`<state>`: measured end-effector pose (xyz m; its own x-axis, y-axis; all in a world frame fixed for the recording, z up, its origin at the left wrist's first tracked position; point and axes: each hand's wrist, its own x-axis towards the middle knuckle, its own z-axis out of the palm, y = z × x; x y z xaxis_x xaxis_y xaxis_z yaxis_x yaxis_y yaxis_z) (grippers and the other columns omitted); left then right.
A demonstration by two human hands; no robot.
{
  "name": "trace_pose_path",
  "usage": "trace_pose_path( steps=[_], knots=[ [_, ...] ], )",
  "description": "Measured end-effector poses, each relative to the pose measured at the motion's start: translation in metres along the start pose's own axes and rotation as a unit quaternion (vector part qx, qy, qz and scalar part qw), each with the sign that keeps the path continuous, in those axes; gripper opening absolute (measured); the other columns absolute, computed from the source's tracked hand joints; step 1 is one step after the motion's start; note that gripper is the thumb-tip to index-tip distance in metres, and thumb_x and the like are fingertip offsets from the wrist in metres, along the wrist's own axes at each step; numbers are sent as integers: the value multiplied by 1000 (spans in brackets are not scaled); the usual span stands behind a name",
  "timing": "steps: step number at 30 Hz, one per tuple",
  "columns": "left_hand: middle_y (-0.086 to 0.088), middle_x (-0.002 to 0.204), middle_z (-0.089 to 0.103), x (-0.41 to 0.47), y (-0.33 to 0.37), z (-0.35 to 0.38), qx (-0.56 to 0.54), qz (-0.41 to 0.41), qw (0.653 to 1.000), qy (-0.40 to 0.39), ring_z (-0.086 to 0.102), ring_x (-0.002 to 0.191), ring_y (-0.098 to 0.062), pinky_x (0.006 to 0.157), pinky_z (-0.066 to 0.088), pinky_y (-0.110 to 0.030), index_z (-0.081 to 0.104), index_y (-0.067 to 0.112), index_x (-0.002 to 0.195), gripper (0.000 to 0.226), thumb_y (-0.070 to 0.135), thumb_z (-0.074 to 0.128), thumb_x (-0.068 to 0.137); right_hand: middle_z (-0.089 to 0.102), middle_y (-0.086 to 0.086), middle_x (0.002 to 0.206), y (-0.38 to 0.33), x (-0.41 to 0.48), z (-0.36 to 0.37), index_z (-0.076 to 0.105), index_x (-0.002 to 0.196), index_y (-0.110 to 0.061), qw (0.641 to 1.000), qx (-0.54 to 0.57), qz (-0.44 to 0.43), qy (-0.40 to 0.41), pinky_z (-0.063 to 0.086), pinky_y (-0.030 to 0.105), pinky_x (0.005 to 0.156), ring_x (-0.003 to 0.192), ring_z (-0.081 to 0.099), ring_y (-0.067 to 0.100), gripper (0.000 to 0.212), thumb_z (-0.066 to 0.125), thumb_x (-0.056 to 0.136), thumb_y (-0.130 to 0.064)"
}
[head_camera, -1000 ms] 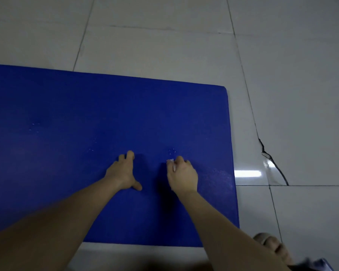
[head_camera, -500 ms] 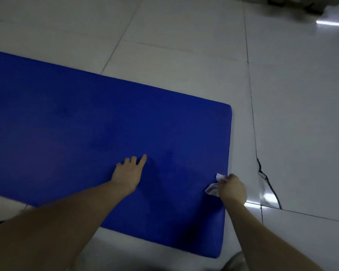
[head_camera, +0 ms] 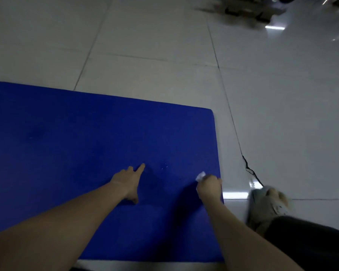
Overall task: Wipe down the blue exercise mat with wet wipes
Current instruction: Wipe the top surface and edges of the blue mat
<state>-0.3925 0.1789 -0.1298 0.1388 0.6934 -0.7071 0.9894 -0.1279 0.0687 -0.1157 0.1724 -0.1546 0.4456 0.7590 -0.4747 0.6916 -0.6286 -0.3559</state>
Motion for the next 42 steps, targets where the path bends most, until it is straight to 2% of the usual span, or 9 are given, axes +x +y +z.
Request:
trace_pose_path(
  steps=[4,11,16,18,21,27,33,37,42],
  knots=[
    [-9,148,39,20,-5,-3,-74,-40,996,6,57,112,-24,86,57,-37,-31,32,153,147,55,87,68,51,16,121,-33,-17,33,62,96,-8,994,-11,-112,-5,45,33,63,68,53,23,36,48,104,-40],
    [-14,157,29,38,-2,-3,-51,-59,997,-11,55,120,-28,91,56,-39,-39,30,149,155,55,90,65,49,4,106,-43,-14,41,62,93,-6,964,-18,-260,-56,57,37,69,74,60,23,26,60,100,-31],
    [-13,156,29,38,3,-3,-44,-75,996,-13,56,117,-26,87,56,-37,-39,30,149,155,52,90,66,49,5,110,13,36,-9,63,95,-7,989,28,-141,27,47,26,67,63,58,13,8,62,97,-15],
    [-13,156,29,38,3,-2,-50,-75,996,-16,56,117,-26,87,56,-38,-40,31,148,155,53,90,66,56,4,98,36,52,-28,65,86,-8,993,34,-87,66,43,24,63,58,52,5,20,65,97,-25],
    [-14,158,26,38,1,-3,-55,-78,995,-20,54,121,-27,90,56,-40,-40,33,147,156,52,91,65,64,2,70,55,65,-36,67,78,-7,994,60,-21,89,37,20,51,60,61,14,38,67,95,-41],
    [-15,157,25,37,-1,-2,-59,-80,995,-23,52,124,-28,91,55,-39,-39,33,149,155,52,91,65,60,12,106,13,49,-5,66,100,-6,985,126,-28,114,43,28,76,80,55,23,15,56,99,-18],
    [-13,157,26,41,-2,0,-68,-80,994,-24,54,122,-26,91,56,-41,-41,36,146,155,52,91,65,48,5,112,-69,5,46,63,101,-8,983,74,-167,1,53,32,72,73,56,18,24,53,103,-30],
    [-14,158,25,41,-3,0,-61,-78,995,-22,55,121,-27,88,56,-39,-42,36,146,156,54,90,65,54,9,116,-84,-7,62,62,103,-10,956,52,-278,-73,54,36,81,93,61,28,11,54,100,-16],
    [-12,159,25,38,-4,-1,-70,-76,994,-20,55,120,-25,87,56,-38,-42,38,145,156,52,91,65,58,5,107,-56,27,33,68,92,-8,973,-6,-228,-27,58,35,72,78,68,23,23,64,99,-30]
  ],
)
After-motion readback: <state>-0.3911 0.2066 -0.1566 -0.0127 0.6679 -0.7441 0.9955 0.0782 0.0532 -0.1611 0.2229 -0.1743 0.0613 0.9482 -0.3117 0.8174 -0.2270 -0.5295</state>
